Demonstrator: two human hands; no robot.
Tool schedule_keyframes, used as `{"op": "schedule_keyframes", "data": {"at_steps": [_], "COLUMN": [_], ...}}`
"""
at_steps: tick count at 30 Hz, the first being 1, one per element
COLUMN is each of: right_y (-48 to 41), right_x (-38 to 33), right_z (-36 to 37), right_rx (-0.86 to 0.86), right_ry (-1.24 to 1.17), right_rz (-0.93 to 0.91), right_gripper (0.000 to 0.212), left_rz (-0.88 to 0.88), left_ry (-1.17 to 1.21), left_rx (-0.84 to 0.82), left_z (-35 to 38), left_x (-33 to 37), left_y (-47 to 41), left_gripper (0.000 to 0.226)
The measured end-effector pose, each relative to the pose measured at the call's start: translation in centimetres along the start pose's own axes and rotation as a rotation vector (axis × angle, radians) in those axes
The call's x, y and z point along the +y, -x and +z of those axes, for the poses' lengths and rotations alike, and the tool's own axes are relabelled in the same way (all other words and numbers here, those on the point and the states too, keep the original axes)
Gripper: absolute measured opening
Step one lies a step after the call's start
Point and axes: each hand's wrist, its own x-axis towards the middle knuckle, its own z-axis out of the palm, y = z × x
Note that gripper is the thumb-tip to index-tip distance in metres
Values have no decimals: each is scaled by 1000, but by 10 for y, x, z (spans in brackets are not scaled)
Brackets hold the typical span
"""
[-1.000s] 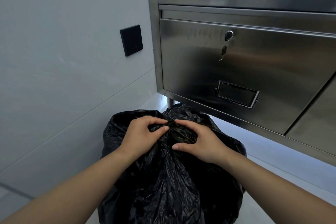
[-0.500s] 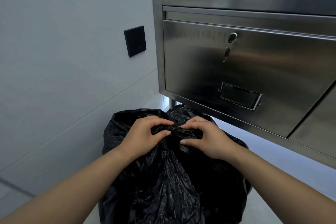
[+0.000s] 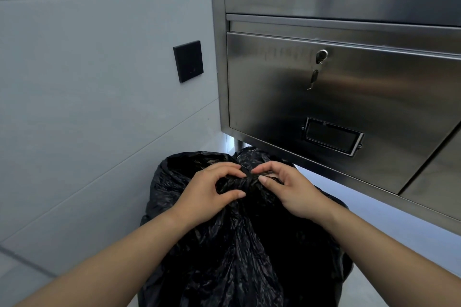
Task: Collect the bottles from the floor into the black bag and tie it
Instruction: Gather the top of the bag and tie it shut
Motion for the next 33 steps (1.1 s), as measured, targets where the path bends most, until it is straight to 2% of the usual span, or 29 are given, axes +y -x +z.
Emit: {"op": "schedule_keyframes", "data": {"at_steps": [6,14,19,22,25,33], "right_y": [3,-1,-2,-4,-4,-2], "right_x": [0,1,1,2,3,9], "right_z": [-3,-8,-5,-3,0,-3], "right_rx": [-70,-44,-47,14,16,-40], "right_ry": [-17,-178,-104,19,6,-159], "right_rz": [57,97,69,6,7,75], "right_gripper": [14,13,13,11,13,28], "left_rz": [-17,34,22,13,8,-14], "left_ry": [1,-4,24,23,5,3], "left_rx": [-19,-67,-79,-76,-69,-185], "left_z": [4,0,-1,-1,0,2], "left_x": [2,6,4,3,1,0], "left_y": [-1,-8,-9,-9,-9,-8], "left_gripper": [27,23,23,22,20,35]}}
